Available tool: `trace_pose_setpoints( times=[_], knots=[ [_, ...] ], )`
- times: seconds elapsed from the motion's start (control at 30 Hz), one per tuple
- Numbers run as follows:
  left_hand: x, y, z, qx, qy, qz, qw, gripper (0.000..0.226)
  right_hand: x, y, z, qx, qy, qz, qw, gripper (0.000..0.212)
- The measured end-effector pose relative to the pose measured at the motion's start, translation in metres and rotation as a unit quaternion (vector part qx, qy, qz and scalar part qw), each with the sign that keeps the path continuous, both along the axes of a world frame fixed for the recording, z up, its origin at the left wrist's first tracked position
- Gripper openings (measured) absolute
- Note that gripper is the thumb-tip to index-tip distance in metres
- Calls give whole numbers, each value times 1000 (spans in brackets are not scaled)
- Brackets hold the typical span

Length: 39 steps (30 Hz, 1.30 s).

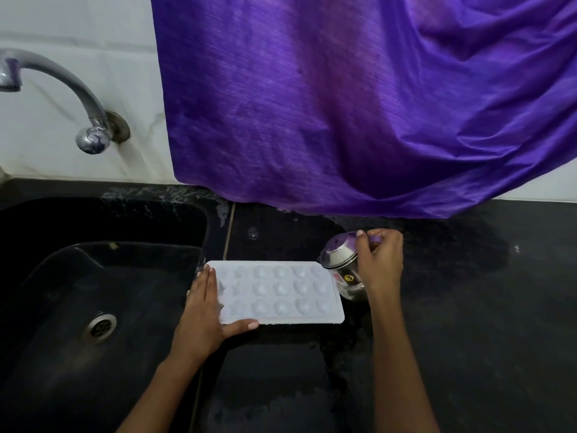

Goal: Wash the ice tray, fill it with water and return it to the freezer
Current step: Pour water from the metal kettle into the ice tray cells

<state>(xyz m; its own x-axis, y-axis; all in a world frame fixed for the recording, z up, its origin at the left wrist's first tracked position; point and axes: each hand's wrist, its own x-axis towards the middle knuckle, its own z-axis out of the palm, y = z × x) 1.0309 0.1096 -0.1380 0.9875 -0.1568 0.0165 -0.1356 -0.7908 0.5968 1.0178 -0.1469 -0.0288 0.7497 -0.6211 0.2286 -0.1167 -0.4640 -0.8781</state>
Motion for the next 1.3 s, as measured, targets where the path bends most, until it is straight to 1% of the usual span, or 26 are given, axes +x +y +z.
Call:
trace_pose_setpoints(
  times=[0.17,0.37,0.73,0.9,1.17,1.3],
  knots=[
    [0,1,-2,17,-3,0,1000,156,4,11,0,-55,8,16,998,17],
    [-1,1,-2,31,-3,5,999,156,5,16,1,-93,15,21,995,17],
    [-1,1,-2,53,-3,8,999,156,6,22,4,-117,14,23,993,19],
    [-3,-1,0,84,-18,12,996,156,7,21,3,-124,21,24,992,18],
    [-2,-1,0,86,-17,9,996,156,7,22,4,-131,12,23,991,18],
    [-2,-1,3,102,-21,6,995,156,7,22,4,-128,6,25,991,18]
  ],
)
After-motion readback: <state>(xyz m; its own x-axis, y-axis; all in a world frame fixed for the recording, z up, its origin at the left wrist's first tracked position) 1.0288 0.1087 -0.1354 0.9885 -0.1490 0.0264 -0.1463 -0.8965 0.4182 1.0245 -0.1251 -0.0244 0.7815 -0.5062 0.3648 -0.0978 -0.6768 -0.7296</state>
